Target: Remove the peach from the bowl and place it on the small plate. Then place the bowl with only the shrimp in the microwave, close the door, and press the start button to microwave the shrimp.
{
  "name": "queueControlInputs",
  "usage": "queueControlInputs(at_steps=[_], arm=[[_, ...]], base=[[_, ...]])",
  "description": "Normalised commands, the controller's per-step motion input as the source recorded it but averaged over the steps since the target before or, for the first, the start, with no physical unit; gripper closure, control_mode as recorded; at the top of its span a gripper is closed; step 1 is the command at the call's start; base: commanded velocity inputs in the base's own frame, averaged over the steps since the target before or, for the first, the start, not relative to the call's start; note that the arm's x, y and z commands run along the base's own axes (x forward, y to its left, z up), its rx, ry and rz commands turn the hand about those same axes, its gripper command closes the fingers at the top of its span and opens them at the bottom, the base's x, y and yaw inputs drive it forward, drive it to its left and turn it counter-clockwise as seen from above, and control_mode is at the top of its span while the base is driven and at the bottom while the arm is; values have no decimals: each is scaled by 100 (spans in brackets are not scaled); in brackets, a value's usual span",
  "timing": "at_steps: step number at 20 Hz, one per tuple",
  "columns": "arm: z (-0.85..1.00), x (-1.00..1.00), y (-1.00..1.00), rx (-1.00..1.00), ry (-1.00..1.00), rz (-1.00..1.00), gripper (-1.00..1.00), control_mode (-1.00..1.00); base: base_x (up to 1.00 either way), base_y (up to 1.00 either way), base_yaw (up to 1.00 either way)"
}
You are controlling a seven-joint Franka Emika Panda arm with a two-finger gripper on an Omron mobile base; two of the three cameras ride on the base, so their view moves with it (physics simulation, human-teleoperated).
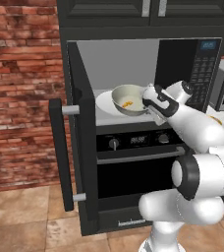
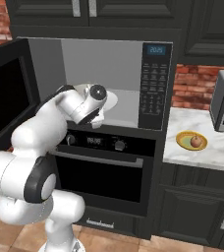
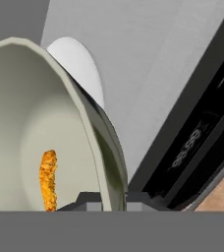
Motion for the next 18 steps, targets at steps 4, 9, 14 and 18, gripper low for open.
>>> queueControlInputs(at_steps=[4,9,14,18], arm=[[-32,34,5,0,7,-2,100,-100],[-7,47,13,0,5,0,100,-100],[0,51,20,0,7,0,100,-100],[-5,34,23,0,11,0,-100,-100]], base=[[0,0,0],[0,0,0],[0,0,0],[0,0,0]])
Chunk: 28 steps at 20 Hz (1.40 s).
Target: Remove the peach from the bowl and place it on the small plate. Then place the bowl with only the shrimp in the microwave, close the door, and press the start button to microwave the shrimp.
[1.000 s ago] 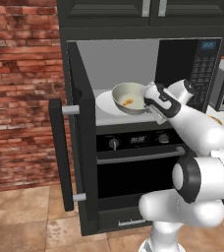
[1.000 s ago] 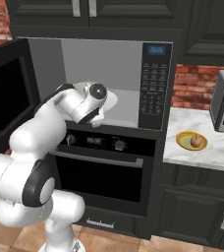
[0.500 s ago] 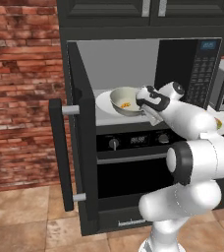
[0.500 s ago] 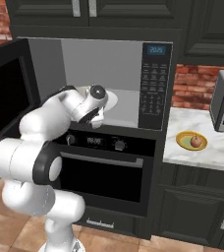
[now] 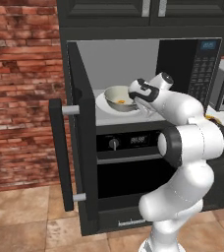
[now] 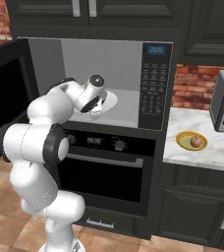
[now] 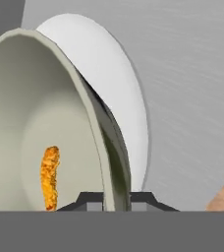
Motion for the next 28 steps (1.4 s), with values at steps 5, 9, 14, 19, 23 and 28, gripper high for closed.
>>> queueControlInputs(at_steps=[5,9,14,19,23,28], arm=[[1,-5,6,0,0,0,-100,-100],[24,-82,0,0,-30,0,-100,-100],[18,-100,0,0,-36,0,-100,-100],[-6,-79,0,-4,-18,0,-100,-100],[-18,-56,-5,-11,-5,3,-100,-100],[0,-100,-9,-20,-44,7,-100,-100]], base=[[0,0,0],[0,0,0],[0,0,0],[0,0,0],[0,0,0],[0,0,0]])
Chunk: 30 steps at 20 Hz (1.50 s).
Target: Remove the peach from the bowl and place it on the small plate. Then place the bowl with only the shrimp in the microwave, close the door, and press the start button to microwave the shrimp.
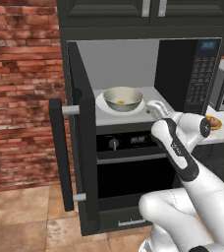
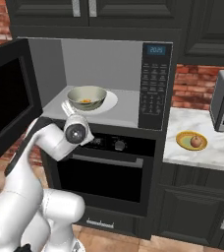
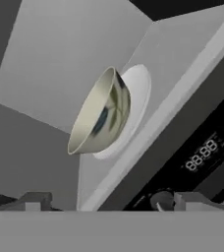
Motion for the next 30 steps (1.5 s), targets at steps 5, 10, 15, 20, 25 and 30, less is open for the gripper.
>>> queueControlInputs(at_steps=[5,10,15,20,25,30], arm=[[24,-100,1,-40,-45,7,-100,-100],[29,-100,18,-50,-48,10,-100,-100],[0,-100,18,-36,-55,12,-100,-100],[0,-100,77,-49,-57,9,-100,-100],[0,-100,100,-59,-59,1,-100,-100],[0,-100,100,-51,-48,0,-100,-100]], base=[[0,0,0],[0,0,0],[0,0,0],[0,0,0],[0,0,0],[0,0,0]])
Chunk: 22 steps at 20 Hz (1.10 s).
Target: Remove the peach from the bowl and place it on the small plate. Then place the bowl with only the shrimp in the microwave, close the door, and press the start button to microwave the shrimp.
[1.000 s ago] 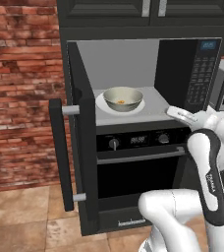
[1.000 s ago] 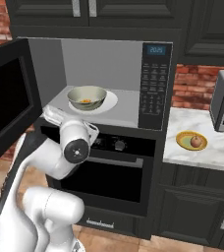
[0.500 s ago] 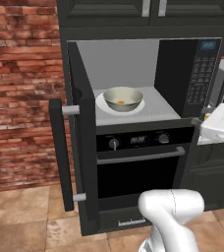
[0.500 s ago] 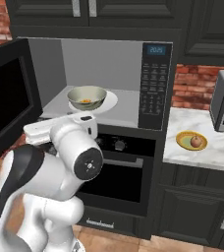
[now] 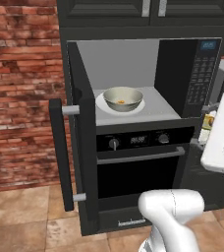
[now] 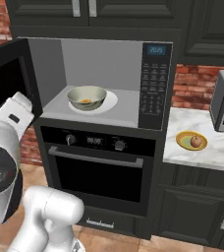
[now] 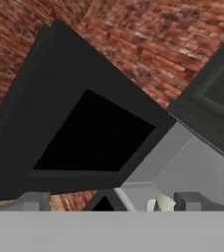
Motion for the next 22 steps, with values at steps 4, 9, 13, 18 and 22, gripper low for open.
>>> queueControlInputs(at_steps=[4,9,13,18,22], arm=[[-6,-100,100,-37,-33,0,-100,-100],[-28,-71,100,-22,-22,0,-100,-100],[-42,-49,100,-11,-13,0,-100,-100],[-41,-11,100,-10,-10,-5,-100,-100],[-43,19,100,-9,-4,-12,-100,-100]], base=[[0,0,0],[0,0,0],[0,0,0],[0,0,0],[0,0,0]])
